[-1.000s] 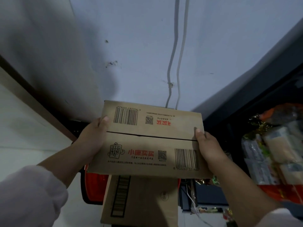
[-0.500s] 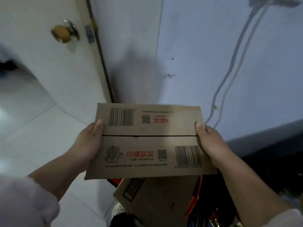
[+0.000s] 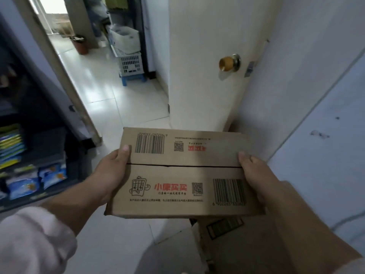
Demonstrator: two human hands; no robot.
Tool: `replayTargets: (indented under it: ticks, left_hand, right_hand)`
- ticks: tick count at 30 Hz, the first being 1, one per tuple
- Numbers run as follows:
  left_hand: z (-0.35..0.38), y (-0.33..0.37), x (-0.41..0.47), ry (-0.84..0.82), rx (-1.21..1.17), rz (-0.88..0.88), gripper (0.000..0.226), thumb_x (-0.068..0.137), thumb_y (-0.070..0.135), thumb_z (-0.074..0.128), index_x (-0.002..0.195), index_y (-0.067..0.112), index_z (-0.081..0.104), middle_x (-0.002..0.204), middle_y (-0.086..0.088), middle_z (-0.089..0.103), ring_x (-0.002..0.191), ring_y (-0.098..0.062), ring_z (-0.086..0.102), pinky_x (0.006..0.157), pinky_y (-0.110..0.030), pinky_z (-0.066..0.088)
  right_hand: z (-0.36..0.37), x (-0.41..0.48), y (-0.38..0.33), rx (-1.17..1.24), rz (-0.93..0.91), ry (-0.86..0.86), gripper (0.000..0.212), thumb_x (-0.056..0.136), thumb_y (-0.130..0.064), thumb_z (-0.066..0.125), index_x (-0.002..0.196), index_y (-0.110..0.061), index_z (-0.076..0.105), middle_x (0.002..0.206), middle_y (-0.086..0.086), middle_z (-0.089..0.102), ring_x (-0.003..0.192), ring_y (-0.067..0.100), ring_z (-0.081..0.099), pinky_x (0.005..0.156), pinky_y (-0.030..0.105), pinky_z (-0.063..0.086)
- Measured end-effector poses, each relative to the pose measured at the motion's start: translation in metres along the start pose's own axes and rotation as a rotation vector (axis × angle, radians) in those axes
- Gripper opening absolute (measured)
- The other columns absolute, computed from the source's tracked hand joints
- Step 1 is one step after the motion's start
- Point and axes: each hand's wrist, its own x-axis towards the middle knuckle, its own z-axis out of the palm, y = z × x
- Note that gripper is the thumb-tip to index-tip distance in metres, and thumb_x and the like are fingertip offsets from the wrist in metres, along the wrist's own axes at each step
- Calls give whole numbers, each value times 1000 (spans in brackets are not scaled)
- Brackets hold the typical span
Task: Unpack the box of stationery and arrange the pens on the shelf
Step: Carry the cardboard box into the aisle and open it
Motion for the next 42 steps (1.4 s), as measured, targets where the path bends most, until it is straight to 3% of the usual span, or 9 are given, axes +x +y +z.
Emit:
replayTargets:
  ticks: [10, 13, 16, 18, 21, 26, 31, 37, 42]
  left_hand:
    - [-201, -60, -50, 359, -129, -49, 33, 99, 44, 35, 91, 24, 59, 87, -3, 65, 79, -20, 61, 63, -29, 46]
    - [-272, -86, -64, 446, -181, -71, 38, 98, 47, 37, 103, 18, 62, 96, -7, 69, 85, -23, 64, 71, -32, 48]
    - [-339, -112, -79, 572, -199, -62, 33, 99, 40, 37, 101, 17, 60, 87, 0, 64, 73, -11, 58, 58, -22, 40]
    - [-380, -125, -94, 632, -197, -61, 30, 100, 38, 36, 100, 18, 59, 84, 1, 62, 71, -9, 55, 56, -21, 38]
    - [-438, -143, -118, 689, -201, -87, 35, 100, 40, 36, 89, 20, 62, 88, -2, 65, 78, -15, 60, 66, -26, 44]
    - [-509, -165, -151, 812, -260, -162, 36, 99, 43, 35, 93, 19, 62, 94, -7, 68, 89, -26, 64, 84, -38, 50]
    - [-563, -180, -167, 916, -351, -240, 37, 99, 45, 33, 98, 20, 60, 94, -9, 68, 86, -28, 64, 82, -39, 51]
    - [-618, -189, -155, 1081, -458, -267, 34, 100, 41, 32, 95, 20, 57, 81, -6, 65, 71, -21, 62, 55, -26, 43]
    - [-668, -193, -132, 1212, -530, -316, 36, 100, 42, 32, 93, 20, 59, 85, -10, 68, 78, -27, 64, 65, -31, 50]
  right_hand:
    - [174, -65, -121, -123, -247, -268, 39, 98, -46, 37, 105, -13, 56, 92, 5, 59, 85, 20, 56, 74, 32, 46]
    - [239, -96, -152, -153, -278, -361, 37, 98, -41, 38, 106, -12, 58, 98, 7, 61, 90, 23, 58, 81, 37, 48]
    - [306, -129, -180, -177, -331, -448, 39, 98, -41, 36, 102, -10, 60, 97, 7, 62, 87, 21, 57, 74, 34, 44]
    - [350, -152, -197, -179, -339, -532, 42, 98, -45, 36, 99, -10, 60, 96, 10, 64, 88, 26, 60, 82, 40, 49]
    - [410, -185, -222, -187, -355, -624, 45, 99, -46, 35, 103, -9, 62, 98, 10, 67, 90, 28, 64, 89, 46, 51]
    - [491, -230, -265, -197, -398, -772, 42, 98, -44, 40, 106, -10, 63, 101, 9, 69, 91, 27, 66, 86, 37, 51]
    - [576, -250, -305, -288, -472, -881, 77, 69, -77, 39, 116, -20, 60, 111, 5, 66, 101, 29, 63, 97, 48, 47]
    - [675, -273, -360, -358, -518, -991, 57, 84, -65, 41, 116, -22, 60, 111, 8, 66, 100, 31, 63, 95, 50, 48]
    - [764, -285, -418, -416, -643, -1105, 54, 90, -60, 39, 121, -19, 59, 113, 8, 64, 102, 31, 61, 96, 49, 48]
